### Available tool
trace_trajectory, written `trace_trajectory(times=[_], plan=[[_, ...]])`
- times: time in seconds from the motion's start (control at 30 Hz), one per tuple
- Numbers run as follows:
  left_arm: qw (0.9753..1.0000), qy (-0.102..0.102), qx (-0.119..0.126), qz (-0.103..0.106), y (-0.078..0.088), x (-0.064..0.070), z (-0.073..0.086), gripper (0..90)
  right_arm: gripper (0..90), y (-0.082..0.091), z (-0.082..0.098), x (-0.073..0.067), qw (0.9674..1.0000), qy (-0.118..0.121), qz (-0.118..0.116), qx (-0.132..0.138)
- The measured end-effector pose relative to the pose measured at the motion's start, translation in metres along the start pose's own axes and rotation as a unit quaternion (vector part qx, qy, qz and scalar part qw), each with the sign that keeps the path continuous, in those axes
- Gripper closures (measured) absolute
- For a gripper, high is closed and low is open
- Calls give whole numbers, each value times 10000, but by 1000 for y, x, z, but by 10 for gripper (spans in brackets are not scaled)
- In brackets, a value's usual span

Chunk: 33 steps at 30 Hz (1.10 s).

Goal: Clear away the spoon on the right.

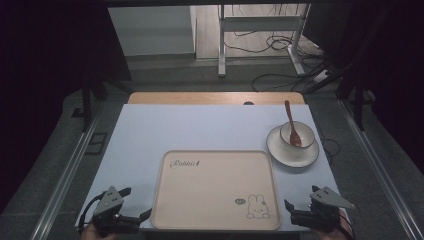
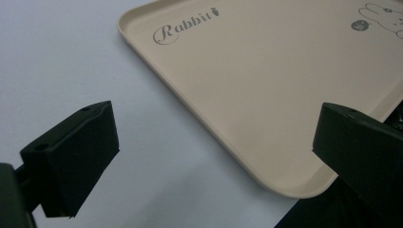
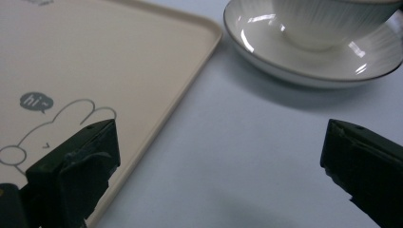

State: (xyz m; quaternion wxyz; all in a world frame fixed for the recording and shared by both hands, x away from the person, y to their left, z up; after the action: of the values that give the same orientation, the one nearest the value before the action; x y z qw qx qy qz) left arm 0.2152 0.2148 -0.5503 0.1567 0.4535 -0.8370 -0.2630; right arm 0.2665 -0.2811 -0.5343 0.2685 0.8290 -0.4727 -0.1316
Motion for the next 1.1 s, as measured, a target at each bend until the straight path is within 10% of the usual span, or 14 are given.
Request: trace_trajectory(times=[1.1], plan=[[10000, 18, -6, 3, 0, 0, 0, 12, 0, -7, -4, 2, 9993, 261, -244, -81]])
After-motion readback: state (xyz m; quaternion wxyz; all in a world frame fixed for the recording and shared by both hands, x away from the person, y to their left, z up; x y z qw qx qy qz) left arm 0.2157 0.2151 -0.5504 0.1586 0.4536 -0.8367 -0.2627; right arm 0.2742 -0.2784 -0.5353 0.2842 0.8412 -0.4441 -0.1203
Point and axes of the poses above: each handheld gripper's, and its own axes: y roughly backward along the jaws, z roughly out of its underside, x roughly to its right, the point moved 7 cm from there along -y, roughly forward along the jaws, and after that the axes turned 5 degrees about -z, right-handed, at the moved point
